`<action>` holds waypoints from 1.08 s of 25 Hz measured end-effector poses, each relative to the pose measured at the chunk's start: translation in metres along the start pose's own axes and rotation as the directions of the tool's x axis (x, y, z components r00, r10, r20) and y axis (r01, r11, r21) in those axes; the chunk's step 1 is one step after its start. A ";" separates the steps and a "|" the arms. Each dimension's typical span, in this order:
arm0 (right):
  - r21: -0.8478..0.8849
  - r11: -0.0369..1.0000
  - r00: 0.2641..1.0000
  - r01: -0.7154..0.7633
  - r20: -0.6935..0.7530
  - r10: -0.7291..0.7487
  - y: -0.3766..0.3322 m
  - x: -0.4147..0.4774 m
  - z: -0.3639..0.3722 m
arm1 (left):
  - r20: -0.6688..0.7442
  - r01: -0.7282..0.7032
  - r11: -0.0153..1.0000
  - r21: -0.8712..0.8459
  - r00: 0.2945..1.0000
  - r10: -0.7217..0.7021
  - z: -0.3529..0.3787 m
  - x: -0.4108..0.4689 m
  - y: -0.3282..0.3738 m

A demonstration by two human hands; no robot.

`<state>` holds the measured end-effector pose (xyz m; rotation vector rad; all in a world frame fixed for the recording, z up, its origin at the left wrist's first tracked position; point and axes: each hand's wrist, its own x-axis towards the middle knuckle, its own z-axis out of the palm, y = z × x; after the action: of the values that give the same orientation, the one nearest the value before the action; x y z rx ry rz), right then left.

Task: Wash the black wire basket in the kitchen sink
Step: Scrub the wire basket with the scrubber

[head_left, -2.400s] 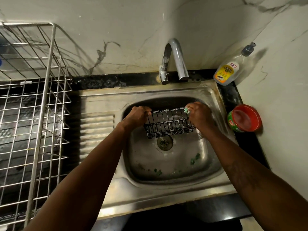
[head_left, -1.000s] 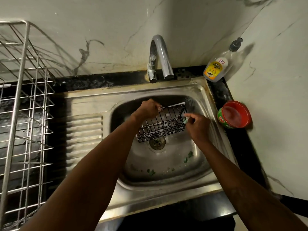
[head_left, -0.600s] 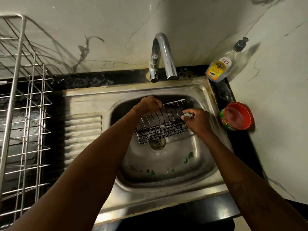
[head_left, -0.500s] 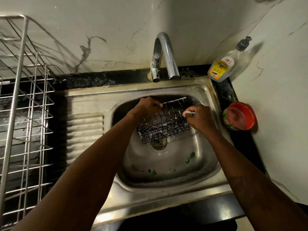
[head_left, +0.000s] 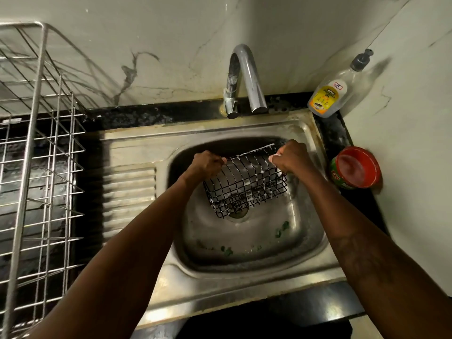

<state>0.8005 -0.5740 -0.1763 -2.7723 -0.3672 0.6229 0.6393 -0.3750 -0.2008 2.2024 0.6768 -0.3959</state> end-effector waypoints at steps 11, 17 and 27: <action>0.036 0.999 0.999 -0.040 -0.011 0.041 0.018 -0.010 0.057 | 0.197 -0.019 0.993 0.115 0.980 -0.004 0.020 -0.018 -0.039; 0.018 0.985 0.970 0.172 -0.175 -0.166 0.009 -0.036 0.074 | 0.026 0.087 0.995 0.040 0.996 -0.088 0.030 -0.023 -0.048; -0.046 0.813 0.810 0.580 -0.075 -0.582 -0.066 -0.099 0.152 | 0.086 0.007 0.985 0.175 0.996 -0.022 0.024 -0.031 -0.049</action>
<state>0.6340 -0.5103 -0.2498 -2.4799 -1.1500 0.3388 0.5846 -0.3770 -0.2310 2.3306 0.6312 -0.5752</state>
